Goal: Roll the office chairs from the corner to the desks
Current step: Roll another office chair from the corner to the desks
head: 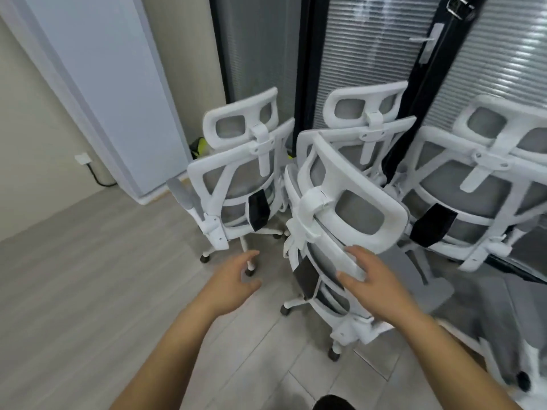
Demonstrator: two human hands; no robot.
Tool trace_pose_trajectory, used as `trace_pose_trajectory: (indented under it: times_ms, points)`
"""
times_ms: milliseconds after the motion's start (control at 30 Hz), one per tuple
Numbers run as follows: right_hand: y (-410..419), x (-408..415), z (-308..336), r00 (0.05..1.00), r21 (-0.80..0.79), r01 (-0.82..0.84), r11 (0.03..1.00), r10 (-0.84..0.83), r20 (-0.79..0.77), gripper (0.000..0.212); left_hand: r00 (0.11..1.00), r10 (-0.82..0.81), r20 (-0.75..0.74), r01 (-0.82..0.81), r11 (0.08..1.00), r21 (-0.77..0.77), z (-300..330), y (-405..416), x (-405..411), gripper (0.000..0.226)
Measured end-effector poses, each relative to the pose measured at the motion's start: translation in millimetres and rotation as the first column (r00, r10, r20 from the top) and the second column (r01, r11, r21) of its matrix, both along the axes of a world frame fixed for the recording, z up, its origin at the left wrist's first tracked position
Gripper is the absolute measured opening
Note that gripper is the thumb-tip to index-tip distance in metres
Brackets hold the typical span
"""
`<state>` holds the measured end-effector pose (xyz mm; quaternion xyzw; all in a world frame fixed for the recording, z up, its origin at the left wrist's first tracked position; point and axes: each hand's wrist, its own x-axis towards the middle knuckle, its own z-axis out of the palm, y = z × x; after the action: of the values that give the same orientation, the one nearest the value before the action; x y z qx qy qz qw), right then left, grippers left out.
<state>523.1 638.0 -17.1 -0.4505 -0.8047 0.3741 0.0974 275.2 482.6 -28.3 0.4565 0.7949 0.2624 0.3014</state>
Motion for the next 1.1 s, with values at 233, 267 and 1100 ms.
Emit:
trace_pose_trajectory:
  times_ms: [233, 267, 1100]
  points:
    - [39.6, -49.7, -6.1, 0.995, 0.082, 0.082, 0.993, -0.086, 0.047, 0.059, 0.936, -0.295, -0.191, 0.318, 0.943, 0.099, 19.3, 138.7, -58.4, 0.057]
    - [42.4, -53.9, -4.5, 0.993, 0.091, 0.093, 0.991, -0.099, 0.063, 0.06, 0.916, -0.321, -0.239, 0.353, 0.93, 0.103, 19.2, 155.8, -65.0, 0.057]
    - [13.3, -127.0, -48.2, 0.672, 0.545, 0.457, 0.703, -0.674, 0.306, 0.072, 0.197, -0.652, -0.732, 0.98, 0.16, 0.121, -46.6, 312.4, -143.9, 0.062]
